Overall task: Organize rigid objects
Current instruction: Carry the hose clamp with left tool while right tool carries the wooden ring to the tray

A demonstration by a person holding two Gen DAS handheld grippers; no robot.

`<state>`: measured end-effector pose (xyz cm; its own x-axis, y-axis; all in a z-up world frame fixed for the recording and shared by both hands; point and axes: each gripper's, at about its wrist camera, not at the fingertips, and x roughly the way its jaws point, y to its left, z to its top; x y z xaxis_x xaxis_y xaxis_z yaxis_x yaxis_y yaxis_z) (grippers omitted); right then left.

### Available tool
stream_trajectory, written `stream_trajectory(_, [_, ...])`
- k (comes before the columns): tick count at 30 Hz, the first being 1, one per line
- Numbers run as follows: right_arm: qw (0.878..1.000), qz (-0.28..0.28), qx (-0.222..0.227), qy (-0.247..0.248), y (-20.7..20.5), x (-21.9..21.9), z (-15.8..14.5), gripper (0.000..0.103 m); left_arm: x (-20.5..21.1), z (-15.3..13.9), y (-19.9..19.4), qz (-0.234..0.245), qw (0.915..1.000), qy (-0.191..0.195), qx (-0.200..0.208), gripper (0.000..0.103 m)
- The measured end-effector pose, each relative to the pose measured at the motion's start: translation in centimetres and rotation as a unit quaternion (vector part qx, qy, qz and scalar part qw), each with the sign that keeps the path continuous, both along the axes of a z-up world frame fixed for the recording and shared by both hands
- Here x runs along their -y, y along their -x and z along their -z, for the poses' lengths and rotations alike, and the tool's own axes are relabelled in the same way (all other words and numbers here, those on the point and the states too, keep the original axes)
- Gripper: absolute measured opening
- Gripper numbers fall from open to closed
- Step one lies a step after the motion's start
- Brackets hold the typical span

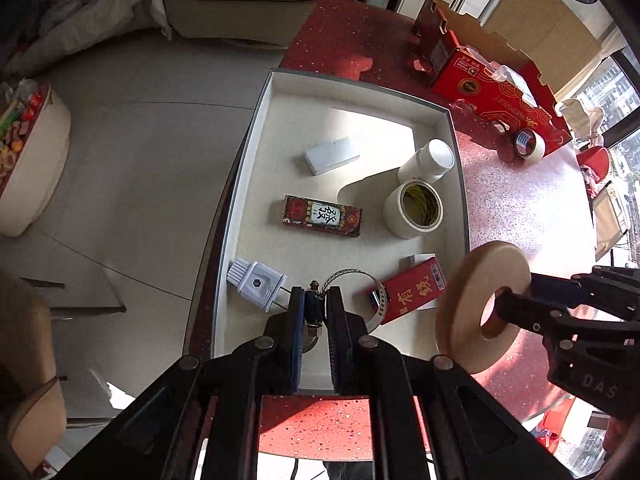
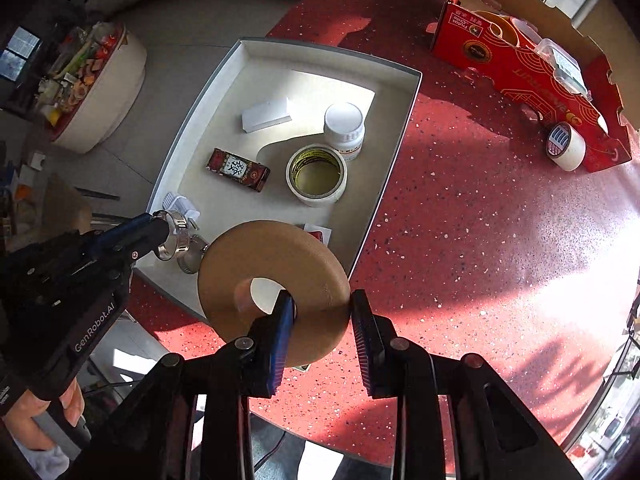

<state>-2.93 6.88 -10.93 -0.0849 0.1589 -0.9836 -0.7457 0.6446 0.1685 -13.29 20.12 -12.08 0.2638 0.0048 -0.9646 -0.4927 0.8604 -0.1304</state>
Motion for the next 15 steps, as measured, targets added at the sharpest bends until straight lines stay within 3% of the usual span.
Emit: stream_trajectory(15, [1.000,0.011,-0.005,0.004,-0.65,-0.73,0.63,0.031,-0.22,0.78,-1.01,0.006,1.0000,-0.001,-0.005,0.012])
